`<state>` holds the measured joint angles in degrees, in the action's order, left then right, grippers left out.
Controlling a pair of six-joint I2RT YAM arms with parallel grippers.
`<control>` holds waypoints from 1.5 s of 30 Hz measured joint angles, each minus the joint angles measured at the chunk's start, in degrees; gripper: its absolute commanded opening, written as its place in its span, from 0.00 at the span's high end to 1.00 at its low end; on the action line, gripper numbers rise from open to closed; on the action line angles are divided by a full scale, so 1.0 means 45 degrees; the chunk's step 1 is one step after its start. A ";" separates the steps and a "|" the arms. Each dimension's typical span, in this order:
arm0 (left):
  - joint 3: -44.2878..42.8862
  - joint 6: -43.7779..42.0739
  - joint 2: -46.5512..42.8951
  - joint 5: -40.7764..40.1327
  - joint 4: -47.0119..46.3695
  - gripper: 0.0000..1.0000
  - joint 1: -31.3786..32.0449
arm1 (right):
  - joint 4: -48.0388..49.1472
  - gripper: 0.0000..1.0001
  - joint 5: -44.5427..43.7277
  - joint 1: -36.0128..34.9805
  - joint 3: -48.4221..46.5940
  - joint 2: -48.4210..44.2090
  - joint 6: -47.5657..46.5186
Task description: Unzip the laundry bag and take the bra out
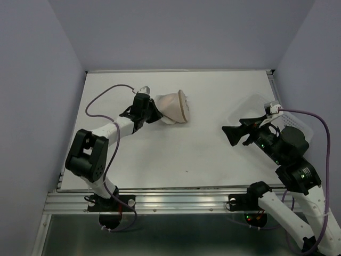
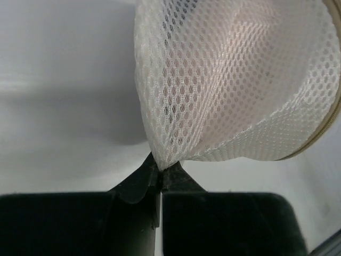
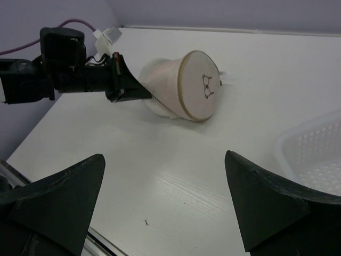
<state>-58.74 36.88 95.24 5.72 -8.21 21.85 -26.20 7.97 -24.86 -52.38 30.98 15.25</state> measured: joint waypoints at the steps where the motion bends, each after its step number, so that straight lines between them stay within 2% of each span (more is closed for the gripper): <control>1: 0.0408 -0.0063 -0.0243 0.0092 -0.0015 0.66 0.0228 | 0.0010 0.00 0.0015 0.0000 0.0010 -0.0039 0.0005; 2: 0.1273 -0.0131 -0.0792 0.0238 -0.0126 0.33 0.0607 | 0.0010 0.00 0.0039 0.0000 0.0034 -0.0102 0.0005; 4: 0.2764 -0.0238 -0.1768 0.0306 -0.0262 0.14 0.0884 | 0.0019 0.00 0.0102 0.0000 0.0112 -0.0228 0.0000; 6: 0.4158 -0.0151 -0.3031 0.0015 0.0194 0.04 0.0865 | 0.0005 0.00 0.0131 0.0000 0.0185 -0.0330 0.0000; 10: 0.4920 -0.0185 -0.5299 -0.1151 0.1569 0.02 0.0753 | 0.0058 0.00 0.0219 0.0000 0.0316 -0.0389 0.0000; 13: 0.4862 -0.0068 -0.6931 -0.1666 0.1705 0.02 0.0865 | 0.0029 0.00 0.0301 0.0000 0.0350 -0.0238 0.0005; 15: 0.4760 0.0180 -0.7893 -0.2074 0.1749 0.02 0.1379 | 0.0024 0.00 0.0340 0.0000 0.0350 -0.0073 0.0010; 18: 0.4517 0.0811 -0.8646 -0.2574 0.1593 0.02 0.2890 | 0.0019 0.00 0.0306 0.0000 0.0350 0.0141 0.0131; 21: 0.4488 0.1341 -0.8320 -0.2851 0.1103 0.02 0.4017 | 0.0019 0.00 0.0185 0.0000 0.0359 0.0408 0.0306; 29: 0.3706 0.1885 -0.5265 -0.3531 0.0544 0.04 0.5251 | -0.0010 0.00 0.0204 0.0000 0.0811 0.0894 0.0714; 32: 0.2812 0.1826 -0.4153 -0.3687 0.0379 0.09 0.5464 | -0.0083 0.00 0.0204 0.0000 0.1039 0.0894 0.0821; 35: 0.1972 0.1661 -0.3143 -0.4061 0.0233 0.21 0.5479 | -0.0078 0.00 0.0223 0.0000 0.1137 0.0894 0.0894; 38: 0.1671 0.1549 -0.2506 -0.4522 0.0165 0.52 0.5474 | -0.0078 0.00 0.0243 0.0000 0.1195 0.0879 0.0903; 39: 0.1642 0.1389 -0.2293 -0.4755 0.0214 0.71 0.5464 | -0.0068 0.00 0.0253 0.0000 0.1195 0.0879 0.0903; 40: 0.1637 0.1384 -0.2186 -0.4847 0.0248 0.80 0.5455 | -0.0073 0.00 0.0282 0.0000 0.1219 0.0865 0.0903; 41: 0.1637 0.1307 -0.2093 -0.4964 0.0321 0.95 0.5450 | -0.0078 0.00 0.0325 0.0000 0.1243 0.0860 0.0908; 42: 0.1637 0.1258 -0.2021 -0.5056 0.0408 1.00 0.5450 | -0.0078 0.00 0.0350 0.0000 0.1258 0.0855 0.0908; 45: 0.1637 0.1122 -0.2079 -0.5119 0.0549 1.00 0.5450 | -0.0053 0.00 0.0505 0.0000 0.1311 0.0787 0.0908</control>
<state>-51.37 41.93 85.89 -17.32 -5.74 46.37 -26.44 10.24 -24.86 -46.48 34.52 19.33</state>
